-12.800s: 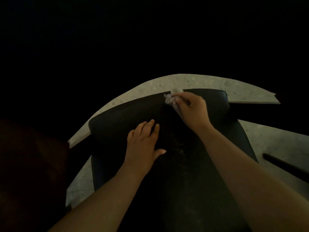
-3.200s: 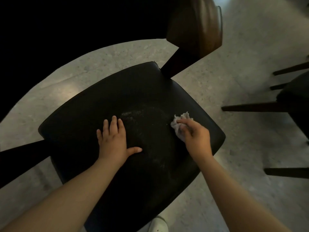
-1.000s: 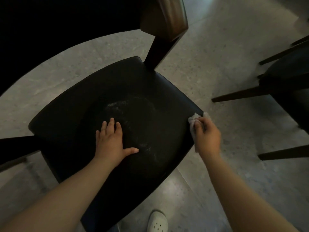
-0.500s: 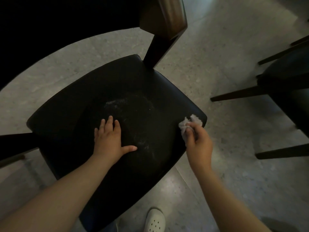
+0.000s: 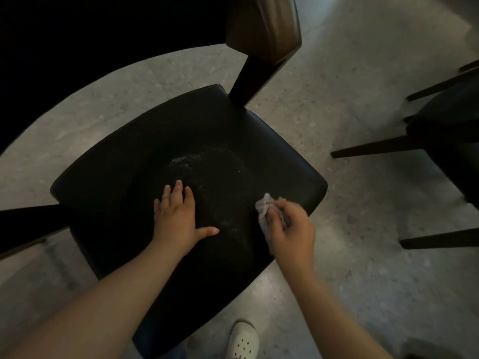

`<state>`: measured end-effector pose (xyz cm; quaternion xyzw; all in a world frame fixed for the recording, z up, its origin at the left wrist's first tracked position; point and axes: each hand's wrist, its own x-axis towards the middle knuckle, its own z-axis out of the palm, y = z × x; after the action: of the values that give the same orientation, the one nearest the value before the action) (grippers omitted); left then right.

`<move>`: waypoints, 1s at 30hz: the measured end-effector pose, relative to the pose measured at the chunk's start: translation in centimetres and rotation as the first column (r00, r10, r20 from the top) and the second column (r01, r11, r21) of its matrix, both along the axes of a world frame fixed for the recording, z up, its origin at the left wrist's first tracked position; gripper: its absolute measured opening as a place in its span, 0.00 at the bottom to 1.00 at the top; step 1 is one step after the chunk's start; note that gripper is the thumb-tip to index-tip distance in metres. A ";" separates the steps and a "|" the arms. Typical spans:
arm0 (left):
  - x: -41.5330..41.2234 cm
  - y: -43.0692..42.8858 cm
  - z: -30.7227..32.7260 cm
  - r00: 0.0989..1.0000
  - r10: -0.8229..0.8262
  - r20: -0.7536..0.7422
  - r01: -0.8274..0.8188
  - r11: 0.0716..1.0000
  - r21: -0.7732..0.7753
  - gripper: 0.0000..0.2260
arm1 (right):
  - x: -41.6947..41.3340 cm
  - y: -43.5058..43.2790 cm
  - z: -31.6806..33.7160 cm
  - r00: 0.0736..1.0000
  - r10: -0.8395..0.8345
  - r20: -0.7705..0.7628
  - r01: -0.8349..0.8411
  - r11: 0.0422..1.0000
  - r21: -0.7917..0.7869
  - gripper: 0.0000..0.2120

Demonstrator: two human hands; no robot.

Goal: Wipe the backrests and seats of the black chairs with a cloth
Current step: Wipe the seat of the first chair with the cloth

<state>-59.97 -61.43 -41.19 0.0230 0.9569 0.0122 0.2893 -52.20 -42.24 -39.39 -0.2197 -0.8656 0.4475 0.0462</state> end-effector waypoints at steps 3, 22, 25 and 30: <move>0.1 -0.2 0.1 1.000 -0.007 0.002 0.007 1.000 0.017 0.53 | -3.6 1.5 1.1 0.999 -0.035 0.020 0.035 0.999 0.003 0.11; -0.1 -0.7 -0.2 0.998 -0.016 0.055 0.013 0.998 0.056 0.52 | -8.5 0.8 -0.6 0.991 0.110 0.079 -0.119 0.986 0.119 0.10; 0.0 -0.7 -0.3 0.999 -0.015 0.052 0.011 0.997 0.070 0.52 | -12.5 1.3 -1.8 0.996 0.010 0.088 -0.023 0.989 0.148 0.12; 0.0 -0.7 -0.3 0.999 -0.017 0.052 0.013 0.998 0.065 0.52 | -11.4 -1.8 -3.2 0.983 0.137 0.121 -0.154 0.978 0.143 0.09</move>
<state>-59.99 -62.16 -41.54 0.0390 0.9479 0.0414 0.3134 -63.56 -44.02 -42.58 -0.1761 -0.9121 0.3697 -0.0183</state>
